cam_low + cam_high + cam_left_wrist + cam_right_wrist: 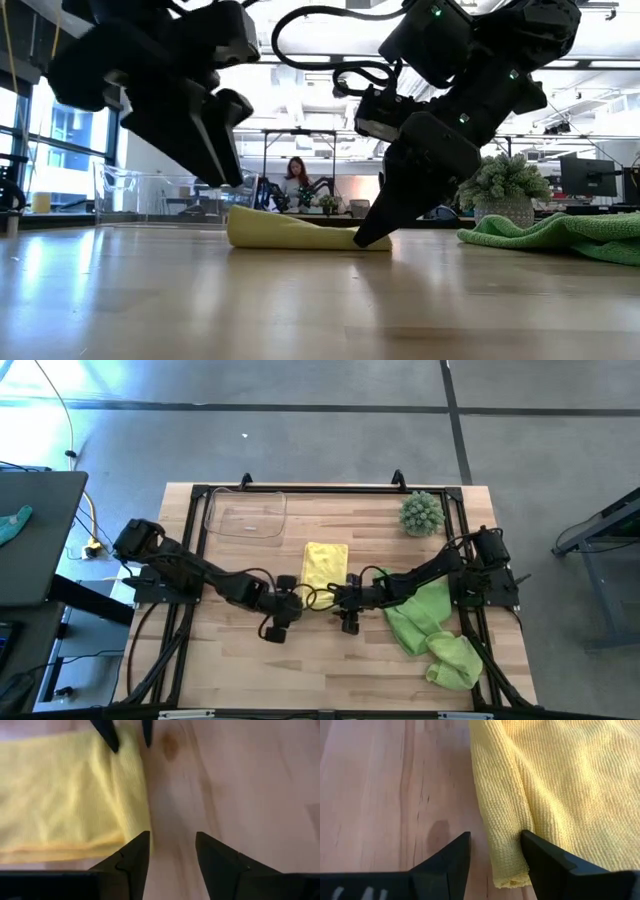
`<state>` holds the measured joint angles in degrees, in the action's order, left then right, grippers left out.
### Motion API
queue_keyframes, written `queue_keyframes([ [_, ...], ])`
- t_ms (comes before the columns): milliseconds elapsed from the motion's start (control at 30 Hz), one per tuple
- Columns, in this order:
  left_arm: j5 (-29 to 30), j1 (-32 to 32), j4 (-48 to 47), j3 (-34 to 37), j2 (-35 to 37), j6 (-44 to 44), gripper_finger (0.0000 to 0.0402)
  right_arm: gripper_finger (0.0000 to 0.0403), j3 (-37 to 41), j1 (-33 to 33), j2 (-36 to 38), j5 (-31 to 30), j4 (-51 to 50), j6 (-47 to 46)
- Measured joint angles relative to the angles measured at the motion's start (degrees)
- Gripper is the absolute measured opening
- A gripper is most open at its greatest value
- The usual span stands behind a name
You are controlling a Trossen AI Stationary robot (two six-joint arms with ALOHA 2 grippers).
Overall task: Roll microfiber towels into tight, uniform cylinder then place into a basket
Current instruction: Roll the yellow microfiber cloth
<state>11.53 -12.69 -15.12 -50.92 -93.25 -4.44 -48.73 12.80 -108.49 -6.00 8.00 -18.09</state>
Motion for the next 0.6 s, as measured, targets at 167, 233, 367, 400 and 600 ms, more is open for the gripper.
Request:
queue_keyframes([
  [167, 3.4, -0.5, 4.7, -0.2, -2.8, 0.2, 0.0162, 0.0167, 0.1, 0.0, 0.0, 0.0, 0.3, -0.1],
  [233, 3.4, -0.5, 4.1, 0.1, -3.7, 0.2, 0.0165, 0.0167, 0.1, 0.0, 0.0, -0.1, 0.4, -0.1],
  [367, 4.8, -0.4, 6.5, 0.0, -6.5, 2.6, 0.0166, 0.0167, 0.1, 0.0, 0.0, -0.1, 0.6, -0.1],
  [400, 5.9, -0.4, 7.5, 0.0, -7.3, 3.1, 0.0165, 0.0167, 0.1, 0.1, 0.0, -0.1, 0.6, -0.2],
  [600, 8.8, 0.9, 8.5, 0.0, -9.5, 4.2, 0.0167, 0.0167, 0.1, 0.0, 0.0, -0.2, 0.9, -1.3],
])
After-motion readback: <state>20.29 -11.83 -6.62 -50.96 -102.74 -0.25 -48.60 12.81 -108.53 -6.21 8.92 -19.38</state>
